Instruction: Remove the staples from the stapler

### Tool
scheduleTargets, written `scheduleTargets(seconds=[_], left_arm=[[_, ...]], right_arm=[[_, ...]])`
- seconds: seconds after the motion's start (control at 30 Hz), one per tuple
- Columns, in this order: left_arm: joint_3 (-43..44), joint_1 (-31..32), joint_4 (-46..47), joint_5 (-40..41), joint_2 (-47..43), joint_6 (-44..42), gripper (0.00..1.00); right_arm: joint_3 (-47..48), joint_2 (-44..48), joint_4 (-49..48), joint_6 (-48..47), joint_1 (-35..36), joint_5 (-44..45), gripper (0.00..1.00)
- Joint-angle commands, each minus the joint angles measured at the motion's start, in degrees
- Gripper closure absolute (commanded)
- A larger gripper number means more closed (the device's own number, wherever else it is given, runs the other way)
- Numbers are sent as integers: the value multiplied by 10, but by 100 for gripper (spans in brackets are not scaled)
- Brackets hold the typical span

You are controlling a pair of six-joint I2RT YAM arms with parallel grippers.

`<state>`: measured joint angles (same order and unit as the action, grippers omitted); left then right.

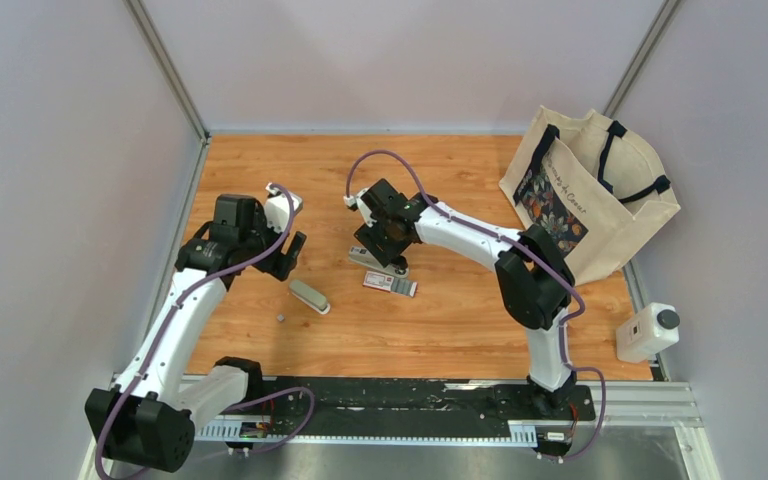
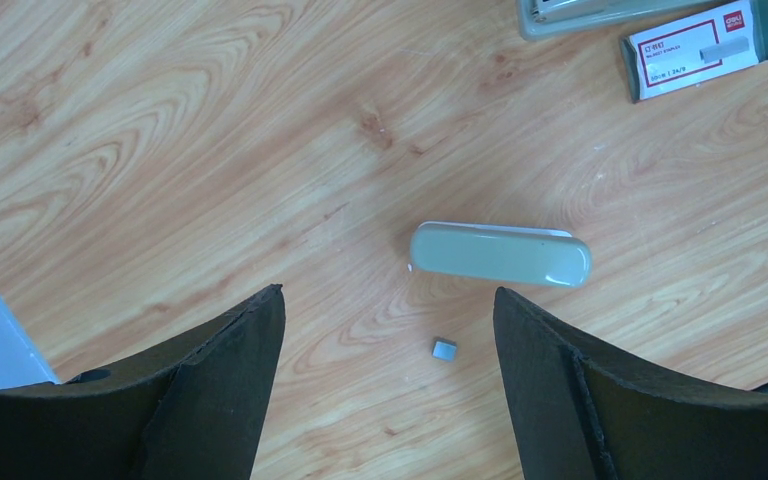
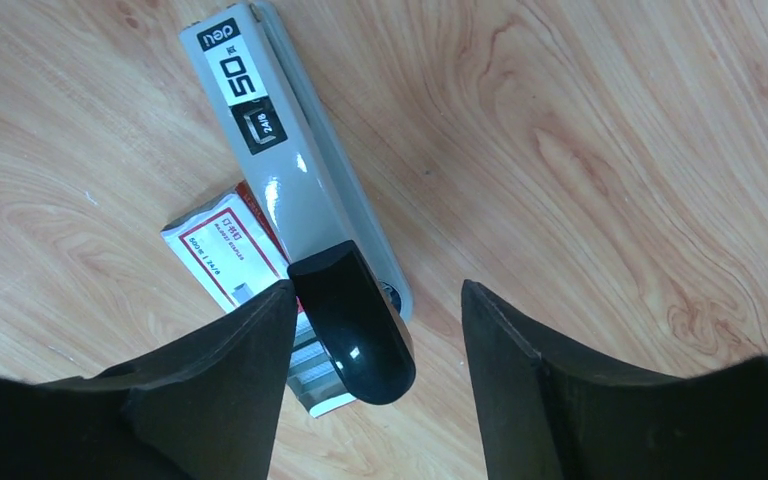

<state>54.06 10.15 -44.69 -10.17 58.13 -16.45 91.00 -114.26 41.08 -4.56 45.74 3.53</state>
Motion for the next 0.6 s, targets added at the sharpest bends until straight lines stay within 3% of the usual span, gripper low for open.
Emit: scheduleTargets(seconds=[0.0, 0.3, 0.4, 0.43, 0.5, 0.57], left_arm=[[-1, 3, 14, 8, 2, -10, 15], [-1, 3, 13, 12, 0, -14, 15], [0, 3, 11, 13, -4, -17, 14], [0, 3, 10, 15, -5, -17, 14], [-1, 3, 11, 17, -6, -19, 14], [-1, 3, 11, 17, -5, -19, 14]], right_arm=[[-12, 3, -28, -22, 2, -19, 36], [-11, -6, -26, -23, 1, -44, 43], [-13, -9, -29, -20, 1, -41, 55], [-12, -8, -30, -19, 1, -41, 72], [-9, -11, -32, -14, 2, -41, 88], [-3, -15, -27, -12, 3, -48, 92]])
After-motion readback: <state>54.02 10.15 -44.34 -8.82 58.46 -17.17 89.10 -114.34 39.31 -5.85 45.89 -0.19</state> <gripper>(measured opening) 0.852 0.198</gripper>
